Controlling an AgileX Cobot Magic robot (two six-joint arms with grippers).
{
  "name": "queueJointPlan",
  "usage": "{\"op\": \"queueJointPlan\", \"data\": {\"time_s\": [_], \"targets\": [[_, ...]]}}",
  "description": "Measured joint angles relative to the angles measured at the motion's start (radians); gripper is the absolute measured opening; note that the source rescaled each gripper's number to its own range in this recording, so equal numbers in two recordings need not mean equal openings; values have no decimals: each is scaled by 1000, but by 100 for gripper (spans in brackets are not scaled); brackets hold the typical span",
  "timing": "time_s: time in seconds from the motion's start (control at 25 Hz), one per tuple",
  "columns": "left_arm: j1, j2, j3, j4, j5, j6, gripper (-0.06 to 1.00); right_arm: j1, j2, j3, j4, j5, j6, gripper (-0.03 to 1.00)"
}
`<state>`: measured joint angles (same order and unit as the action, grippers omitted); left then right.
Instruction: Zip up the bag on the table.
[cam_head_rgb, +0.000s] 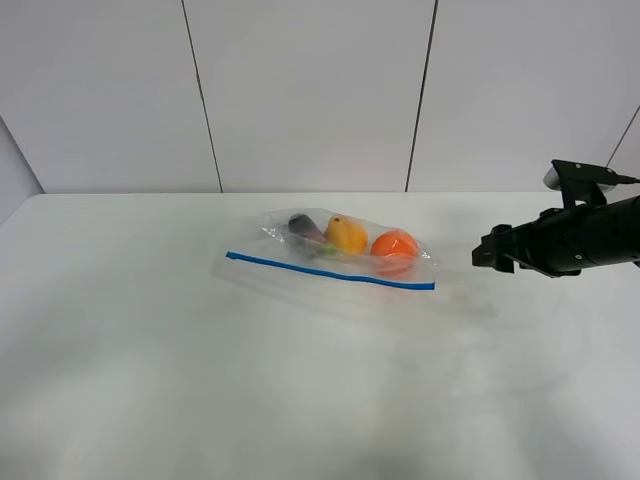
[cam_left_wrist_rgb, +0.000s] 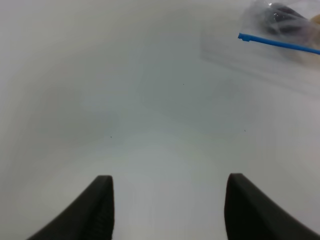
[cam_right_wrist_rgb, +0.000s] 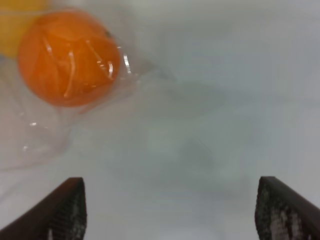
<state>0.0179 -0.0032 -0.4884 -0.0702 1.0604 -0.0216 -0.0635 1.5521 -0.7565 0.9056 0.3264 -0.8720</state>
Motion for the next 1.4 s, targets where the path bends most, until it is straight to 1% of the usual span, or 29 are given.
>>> {"op": "queueJointPlan", "data": {"time_s": [0.28,0.6,0.8,0.96,1.08,1.4], "targets": [[0,0,0,0,0,0,71,-6,0,0,-8,1,0,100],[0,0,0,0,0,0,71,-6,0,0,-44,2,13,100],[0,0,0,0,0,0,71,-6,0,0,-82,2,45,100],[0,0,0,0,0,0,71,-6,-3,-1,-156,3,104,100],[0,0,0,0,0,0,71,-6,-24,-2,-190,3,140,100],[0,0,0,0,0,-10,71,-6,-119,-3,-208,14,169,100]]}}
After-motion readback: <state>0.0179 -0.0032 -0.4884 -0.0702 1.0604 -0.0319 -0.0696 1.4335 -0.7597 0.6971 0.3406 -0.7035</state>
